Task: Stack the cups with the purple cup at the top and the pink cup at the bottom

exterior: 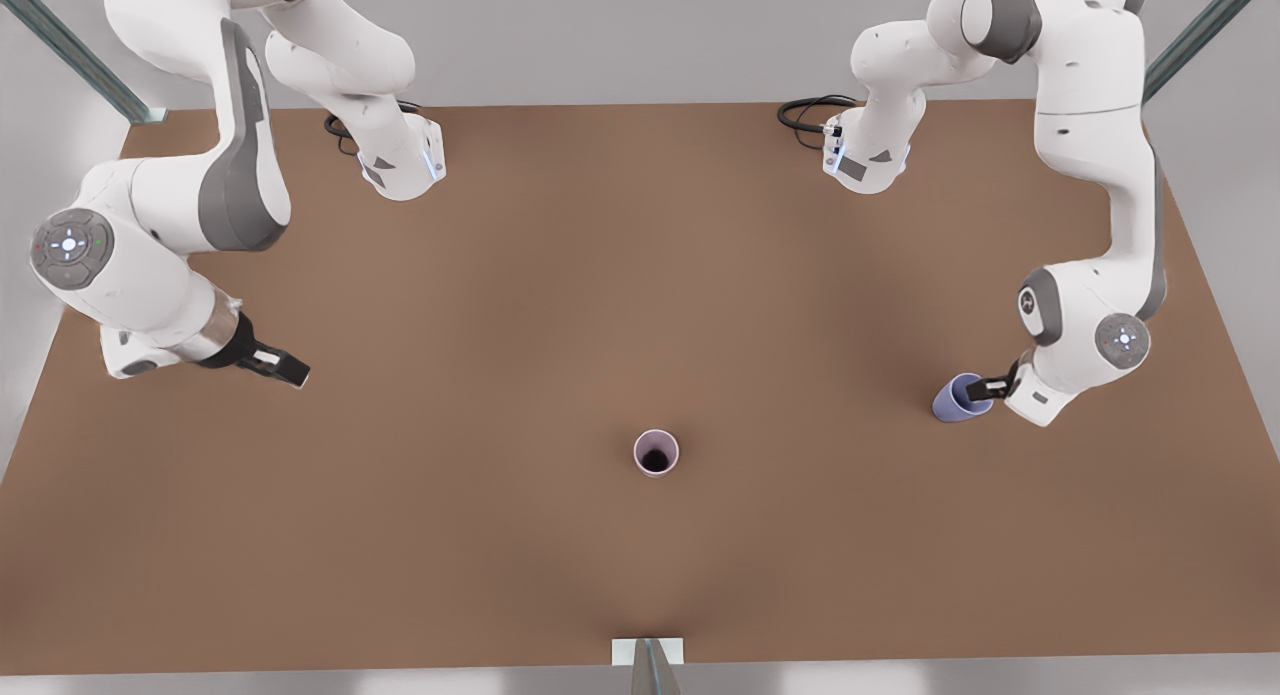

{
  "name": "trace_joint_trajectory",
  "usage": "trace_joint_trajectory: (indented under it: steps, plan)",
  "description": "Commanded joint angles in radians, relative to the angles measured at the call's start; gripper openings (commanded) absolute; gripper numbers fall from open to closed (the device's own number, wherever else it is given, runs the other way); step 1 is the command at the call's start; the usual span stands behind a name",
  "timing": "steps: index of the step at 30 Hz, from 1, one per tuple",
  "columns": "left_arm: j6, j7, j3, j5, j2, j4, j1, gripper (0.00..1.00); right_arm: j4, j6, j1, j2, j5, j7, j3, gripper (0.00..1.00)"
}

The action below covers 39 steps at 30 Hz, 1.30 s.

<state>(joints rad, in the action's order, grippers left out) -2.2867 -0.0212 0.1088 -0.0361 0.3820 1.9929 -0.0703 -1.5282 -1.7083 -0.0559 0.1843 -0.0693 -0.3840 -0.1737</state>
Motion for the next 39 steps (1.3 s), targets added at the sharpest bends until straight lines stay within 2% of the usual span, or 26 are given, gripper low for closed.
trace_joint_trajectory:
  steps: [1,3,5,6,7,8,11,19,25,27,29,31,32,35,36,39]
  plan:
    - [-0.019,0.000,0.000,-0.002,0.012,0.001,-0.009,1.00,0.013,0.003,0.037,0.007,-0.075,0.898,-0.001,1.00]
    - [-0.020,0.000,0.000,-0.002,0.031,0.004,-0.011,1.00,0.011,0.004,0.042,0.004,-0.072,0.868,-0.001,1.00]
    - [-0.011,0.000,-0.001,-0.002,0.034,0.014,-0.011,1.00,0.022,0.068,0.042,0.001,-0.067,0.333,0.000,1.00]
    - [-0.011,0.000,0.000,-0.002,0.037,0.014,-0.011,1.00,0.025,0.084,0.034,0.003,-0.064,0.208,0.002,1.00]
    - [-0.011,0.003,-0.001,-0.002,0.041,0.014,-0.011,0.93,0.016,0.085,0.021,-0.002,-0.001,0.169,0.011,1.00]
    - [0.000,0.004,-0.001,0.001,0.037,0.014,-0.011,0.50,0.011,0.078,0.018,-0.003,-0.001,0.169,0.010,1.00]
    - [0.010,0.004,-0.001,0.053,0.032,0.014,-0.011,0.21,-0.007,0.055,0.002,-0.011,0.000,0.185,0.011,1.00]
    - [0.010,0.003,-0.012,0.079,0.037,0.018,-0.011,0.21,0.005,0.053,0.001,0.000,0.000,0.189,0.007,1.00]
    - [0.010,0.000,-0.069,0.067,-0.029,-0.032,0.001,0.21,0.006,0.052,0.001,0.001,0.003,0.189,0.007,1.00]
    - [0.073,0.174,-0.075,0.076,-0.057,-0.083,0.127,0.21,0.005,0.052,0.001,0.001,0.010,0.189,0.007,1.00]
    - [0.237,0.539,-0.080,0.068,-0.038,-0.213,0.293,0.21,0.005,0.052,0.001,0.001,0.014,0.189,0.007,1.00]
    - [0.519,0.756,-0.080,0.067,0.089,-0.512,0.398,0.21,0.005,0.052,0.001,0.001,0.014,0.189,0.007,1.00]
    - [0.604,0.851,-0.080,0.064,0.118,-0.569,0.449,0.21,0.006,0.052,-0.001,0.003,0.016,0.197,0.008,1.00]
    - [0.653,1.040,-0.081,0.081,0.156,-0.716,0.572,0.21,0.008,0.053,-0.004,0.006,0.016,0.206,0.010,1.00]
    - [0.642,1.121,-0.084,0.082,0.212,-0.813,0.578,0.21,0.010,0.053,-0.006,0.006,0.017,0.206,0.010,1.00]
    - [0.615,1.141,-0.092,0.113,0.290,-0.919,0.595,0.21,0.010,0.053,-0.006,0.006,0.017,0.206,0.010,1.00]
